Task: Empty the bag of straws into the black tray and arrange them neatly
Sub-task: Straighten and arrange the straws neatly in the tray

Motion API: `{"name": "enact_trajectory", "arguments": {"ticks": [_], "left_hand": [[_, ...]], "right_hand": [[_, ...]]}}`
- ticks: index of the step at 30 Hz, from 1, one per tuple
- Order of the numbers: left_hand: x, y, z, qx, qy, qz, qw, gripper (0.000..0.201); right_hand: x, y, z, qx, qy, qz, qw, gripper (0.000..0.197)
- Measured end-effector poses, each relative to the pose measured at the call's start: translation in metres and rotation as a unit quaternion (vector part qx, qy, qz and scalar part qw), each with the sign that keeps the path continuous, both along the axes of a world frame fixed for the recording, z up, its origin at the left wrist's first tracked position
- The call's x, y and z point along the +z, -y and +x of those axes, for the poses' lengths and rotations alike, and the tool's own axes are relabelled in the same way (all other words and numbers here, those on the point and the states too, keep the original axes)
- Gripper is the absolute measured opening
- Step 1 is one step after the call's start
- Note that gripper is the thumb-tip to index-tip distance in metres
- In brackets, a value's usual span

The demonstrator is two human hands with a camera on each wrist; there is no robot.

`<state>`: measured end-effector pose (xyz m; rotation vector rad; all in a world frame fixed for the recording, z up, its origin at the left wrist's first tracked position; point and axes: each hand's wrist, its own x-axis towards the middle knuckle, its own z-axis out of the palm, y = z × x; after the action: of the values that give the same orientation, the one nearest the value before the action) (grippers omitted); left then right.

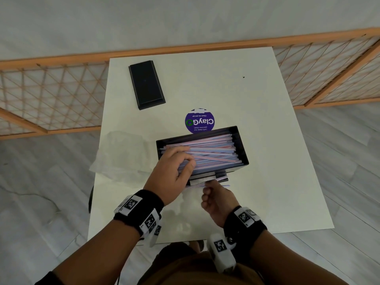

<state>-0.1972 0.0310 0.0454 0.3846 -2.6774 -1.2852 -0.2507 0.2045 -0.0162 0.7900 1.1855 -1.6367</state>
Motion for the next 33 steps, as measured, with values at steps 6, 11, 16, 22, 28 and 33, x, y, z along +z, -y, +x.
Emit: {"name": "enact_trajectory", "arguments": {"ticks": [6,11,16,22,28,33], "left_hand": [[0.005,0.001,-0.001,0.029,-0.041,0.018,0.999,0.025],[0.013,0.009,0.003,0.082,-0.027,0.025,0.996,0.029],[0.02,0.022,0.006,0.15,-0.037,0.053,0.987,0.027],[0.019,0.032,0.012,0.241,-0.089,0.123,0.959,0.03],[0.023,0.03,0.023,0.219,-0.051,0.103,0.969,0.025],[0.017,0.027,0.025,0.121,-0.033,-0.01,0.992,0.021]], "right_hand": [[0.067,-0.046,-0.041,0.029,-0.13,0.031,0.991,0.025],[0.142,-0.073,-0.074,0.167,-0.432,0.112,0.879,0.021],[0.184,-0.028,-0.1,0.333,-0.625,0.111,0.698,0.021],[0.147,0.058,-0.109,0.597,-0.663,0.185,0.411,0.011],[0.127,0.088,-0.093,0.68,-0.627,0.185,0.332,0.017],[0.128,0.065,-0.095,0.625,-0.64,0.234,0.38,0.037]]}}
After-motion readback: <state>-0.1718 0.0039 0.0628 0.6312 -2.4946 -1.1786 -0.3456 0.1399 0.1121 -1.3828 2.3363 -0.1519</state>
